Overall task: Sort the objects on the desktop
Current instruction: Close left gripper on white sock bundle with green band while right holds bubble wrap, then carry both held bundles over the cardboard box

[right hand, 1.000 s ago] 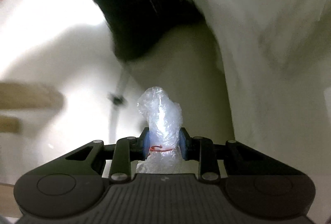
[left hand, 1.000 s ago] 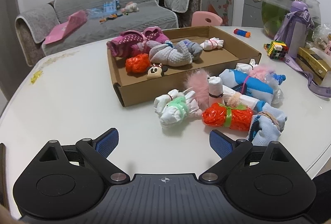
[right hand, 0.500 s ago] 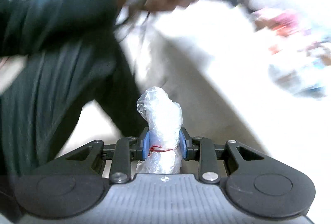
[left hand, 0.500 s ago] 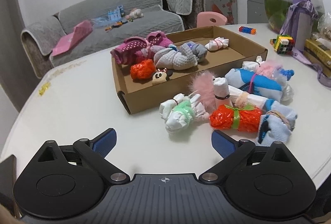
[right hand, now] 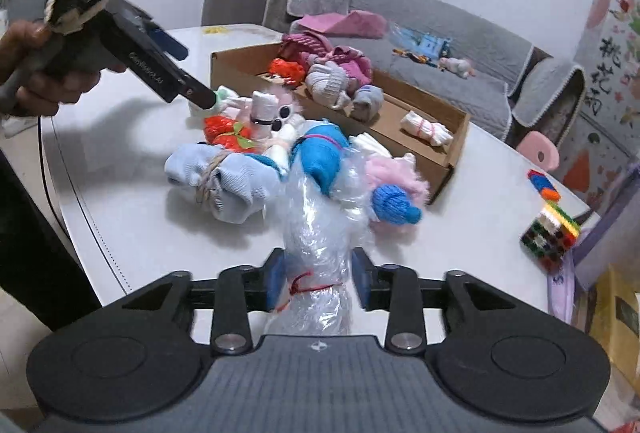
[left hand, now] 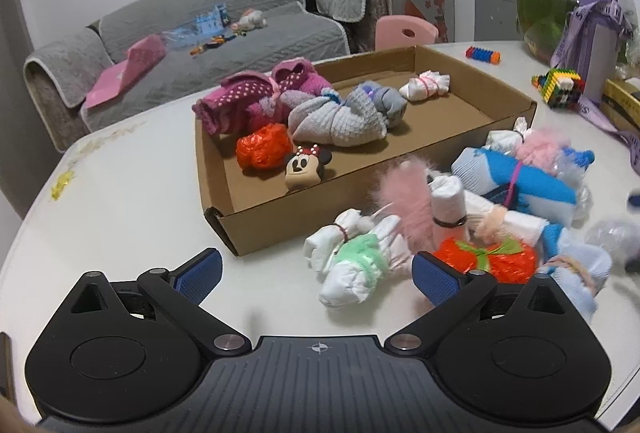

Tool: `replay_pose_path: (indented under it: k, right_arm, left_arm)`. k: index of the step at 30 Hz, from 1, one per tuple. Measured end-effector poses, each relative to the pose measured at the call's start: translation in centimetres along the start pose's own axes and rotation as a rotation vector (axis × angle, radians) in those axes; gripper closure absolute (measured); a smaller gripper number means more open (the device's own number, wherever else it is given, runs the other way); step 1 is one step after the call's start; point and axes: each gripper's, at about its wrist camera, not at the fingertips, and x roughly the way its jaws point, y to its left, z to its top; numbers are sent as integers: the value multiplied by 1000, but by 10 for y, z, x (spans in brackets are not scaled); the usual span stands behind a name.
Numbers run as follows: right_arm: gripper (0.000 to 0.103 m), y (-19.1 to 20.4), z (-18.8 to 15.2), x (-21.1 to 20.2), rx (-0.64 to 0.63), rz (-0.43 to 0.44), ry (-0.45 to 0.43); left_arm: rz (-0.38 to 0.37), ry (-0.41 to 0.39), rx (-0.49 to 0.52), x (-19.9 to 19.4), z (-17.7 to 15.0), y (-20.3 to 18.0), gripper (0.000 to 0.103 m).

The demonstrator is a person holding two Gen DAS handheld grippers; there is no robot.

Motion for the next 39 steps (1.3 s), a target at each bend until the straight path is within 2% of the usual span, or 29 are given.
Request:
replay_pose_path:
  k: [1,2,7,11,17,18,19,22,25,27,29,30,32,33,34,39]
  right_arm:
    - [28,-3,-3,-13,-11,-8,-7]
    - [26,-4,-3,-14,-20,-7,-12]
    - [29,-25,20,-8,-20,13,-2]
    - [30,-35,23,-4,5,26,2]
    - [37,-38,14,7,56,68,13]
    - [37,-41,14,7,74,70,16]
    - [38,-43,14,6,78,64,17]
    - [44,-48,14,6,104,69,15]
    - [44,-53,11,6,145,89,9]
    - [45,-56,10,5,171,96,14]
    - [51,-59,10,5,190,116,16]
    - [53,-59,10,5,195,121,16]
    - [59,-58,10,4,195,125,14]
    - [62,-58,10,4,198,131,12]
    - [69,-59,9,4,205,135,11]
    - [71,-63,7,0,231,142,4]
  left_arm:
    - [-9,0,5,1,0,2,1]
    - [-20,-1,10,1,1,3,1]
    - [-82,-13,78,7,3,4,1]
    - [-123,5,131,16,0,2,1]
    - [-115,41,165,27,-4,-4,4]
    - [-123,50,165,29,-3,-4,7]
    - [-144,60,167,31,-3,-5,13]
    - [-182,65,153,30,-3,-6,19]
    - [-218,65,149,28,-3,-7,33]
    - [-227,61,157,26,-4,-10,38]
    - [-232,61,159,25,-4,-11,51]
    - [-234,64,154,25,-4,-10,53]
    - [-231,69,140,24,-4,-8,63]
    - [-230,74,132,24,-4,-7,63]
    - [-225,77,127,23,-5,-6,64]
    - [-171,83,130,14,-10,-9,63]
